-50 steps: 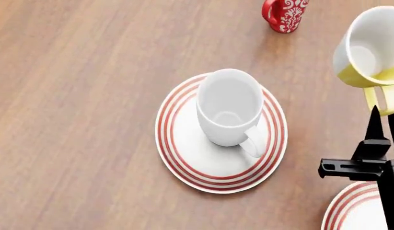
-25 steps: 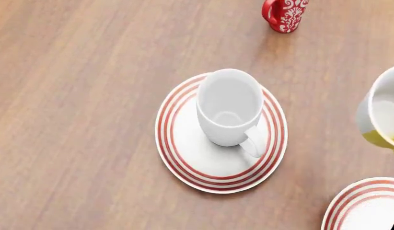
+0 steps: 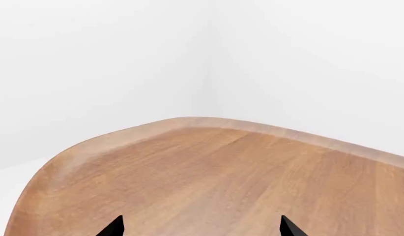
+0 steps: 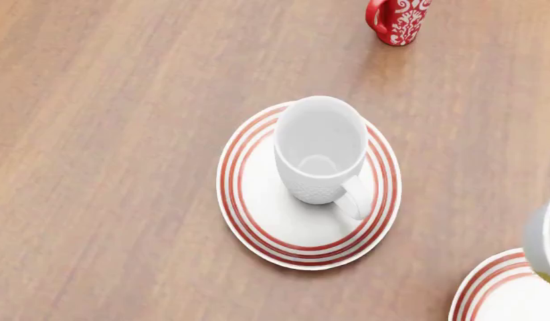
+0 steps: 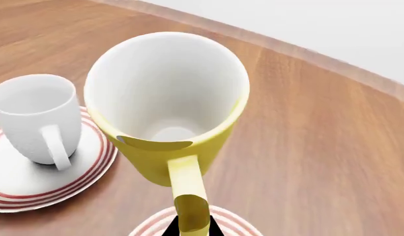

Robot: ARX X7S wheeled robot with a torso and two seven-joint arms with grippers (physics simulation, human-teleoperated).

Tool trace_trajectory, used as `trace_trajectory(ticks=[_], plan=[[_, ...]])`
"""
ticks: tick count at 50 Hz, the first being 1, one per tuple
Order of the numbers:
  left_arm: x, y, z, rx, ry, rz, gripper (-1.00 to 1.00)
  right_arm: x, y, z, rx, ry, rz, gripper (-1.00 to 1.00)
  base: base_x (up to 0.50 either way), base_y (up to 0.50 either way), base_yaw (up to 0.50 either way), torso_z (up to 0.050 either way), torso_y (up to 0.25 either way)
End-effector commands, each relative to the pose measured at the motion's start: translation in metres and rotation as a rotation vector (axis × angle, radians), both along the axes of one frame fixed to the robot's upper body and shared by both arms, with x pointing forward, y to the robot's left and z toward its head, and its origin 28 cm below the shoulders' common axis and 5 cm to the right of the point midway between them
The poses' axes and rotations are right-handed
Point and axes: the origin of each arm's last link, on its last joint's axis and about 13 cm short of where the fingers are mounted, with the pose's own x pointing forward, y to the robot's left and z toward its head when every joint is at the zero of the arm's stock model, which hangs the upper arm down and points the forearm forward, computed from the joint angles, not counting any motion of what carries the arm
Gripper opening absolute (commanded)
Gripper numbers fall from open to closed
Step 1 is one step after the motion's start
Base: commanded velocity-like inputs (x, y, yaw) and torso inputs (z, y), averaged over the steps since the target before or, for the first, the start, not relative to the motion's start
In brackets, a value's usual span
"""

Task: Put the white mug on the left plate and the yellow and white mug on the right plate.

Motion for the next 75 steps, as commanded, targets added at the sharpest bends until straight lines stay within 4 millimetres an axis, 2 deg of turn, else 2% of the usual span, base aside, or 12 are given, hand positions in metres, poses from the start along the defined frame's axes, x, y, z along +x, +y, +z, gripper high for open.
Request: trace_trajectory(ticks=[1, 13, 18, 32, 41, 54, 75], plan=[[0.001, 0.0, 0.0, 0.003, 0.0, -0.001, 1.0, -0.03, -0.005, -0.007, -0.011, 0.024, 0.004, -1.0, 0.0, 0.0, 0.0, 0.0, 0.0], [0.002, -0.001, -0.001, 0.006, -0.001, 0.006, 1.0, -0.053, -0.008, -0.017, -0.016, 0.055, 0.01, -1.0, 0.0, 0.0, 0.0, 0.0, 0.0], [0.0, -0.001, 0.001, 0.005, -0.005, 0.006, 1.0, -0.056, -0.013, -0.03, 0.018, 0.067, -0.003, -1.0, 0.0, 0.0, 0.0, 0.0, 0.0], [0.0, -0.001, 0.001, 0.005, -0.006, 0.003, 1.0, -0.049, -0.021, -0.061, 0.087, 0.097, -0.02, -1.0, 0.0, 0.0, 0.0, 0.0, 0.0], [0.001, -0.001, 0.0, 0.007, -0.005, 0.004, 1.0, -0.035, -0.022, -0.08, 0.152, 0.102, -0.002, -1.0, 0.0, 0.0, 0.0, 0.0, 0.001], [0.001, 0.0, 0.0, 0.004, -0.003, -0.001, 1.0, -0.021, -0.023, -0.092, 0.187, 0.119, -0.032, -1.0, 0.0, 0.0, 0.0, 0.0, 0.0], [-0.002, 0.0, 0.002, -0.002, -0.011, 0.001, 1.0, -0.014, -0.026, -0.109, 0.206, 0.174, -0.044, -1.0, 0.0, 0.0, 0.0, 0.0, 0.0]])
